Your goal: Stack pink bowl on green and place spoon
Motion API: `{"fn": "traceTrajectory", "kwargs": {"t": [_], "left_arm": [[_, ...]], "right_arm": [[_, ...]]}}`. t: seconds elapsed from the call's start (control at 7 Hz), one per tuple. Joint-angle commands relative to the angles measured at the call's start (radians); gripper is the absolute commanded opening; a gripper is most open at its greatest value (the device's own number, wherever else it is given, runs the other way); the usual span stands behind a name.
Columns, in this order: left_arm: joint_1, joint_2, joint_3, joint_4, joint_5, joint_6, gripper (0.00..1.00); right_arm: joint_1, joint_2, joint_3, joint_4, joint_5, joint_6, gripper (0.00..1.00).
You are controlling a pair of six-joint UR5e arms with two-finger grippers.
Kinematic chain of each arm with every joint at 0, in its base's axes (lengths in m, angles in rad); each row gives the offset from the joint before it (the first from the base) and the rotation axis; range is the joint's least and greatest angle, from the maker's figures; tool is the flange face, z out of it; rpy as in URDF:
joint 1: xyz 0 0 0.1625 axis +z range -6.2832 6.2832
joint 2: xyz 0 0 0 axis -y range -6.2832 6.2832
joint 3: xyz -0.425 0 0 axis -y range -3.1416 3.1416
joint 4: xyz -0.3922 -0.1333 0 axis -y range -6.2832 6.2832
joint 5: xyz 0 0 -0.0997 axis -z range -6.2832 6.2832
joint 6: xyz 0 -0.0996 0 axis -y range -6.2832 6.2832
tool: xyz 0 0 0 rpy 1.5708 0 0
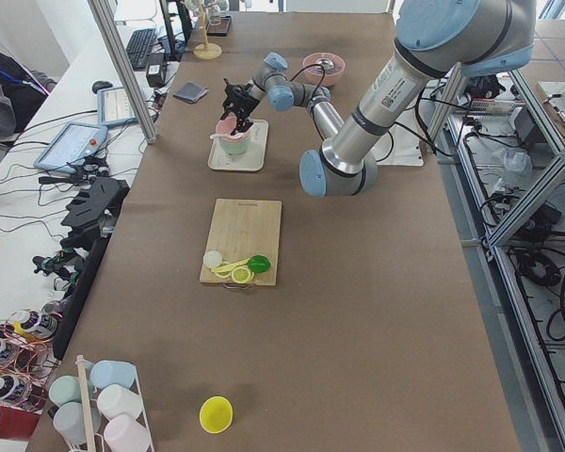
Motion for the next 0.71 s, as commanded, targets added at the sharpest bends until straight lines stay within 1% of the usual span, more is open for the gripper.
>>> {"fn": "traceTrajectory", "kwargs": {"t": [0.0, 0.14, 0.29, 0.43, 0.57], "left_arm": [[-0.014, 0.212, -0.273, 0.012, -0.143, 0.273, 0.98], [-0.045, 0.269, -0.335, 0.064, -0.173, 0.460, 0.98], [-0.104, 0.320, -0.381, 0.122, -0.265, 0.607, 0.98], [-0.151, 0.412, -0.412, 0.125, -0.324, 0.721, 0.98], [-0.240, 0.508, -0.446, 0.122, -0.395, 0.933, 0.98]], "right_arm": [[0.001, 0.002, -0.001, 0.000, -0.001, 0.000, 1.00], [-0.001, 0.005, -0.004, 0.000, 0.001, 0.000, 1.00], [-0.001, 0.008, -0.007, 0.000, 0.001, 0.000, 1.00], [-0.001, 0.008, -0.008, 0.000, 0.001, 0.000, 1.00], [-0.001, 0.008, -0.008, 0.000, 0.001, 0.000, 1.00]]}}
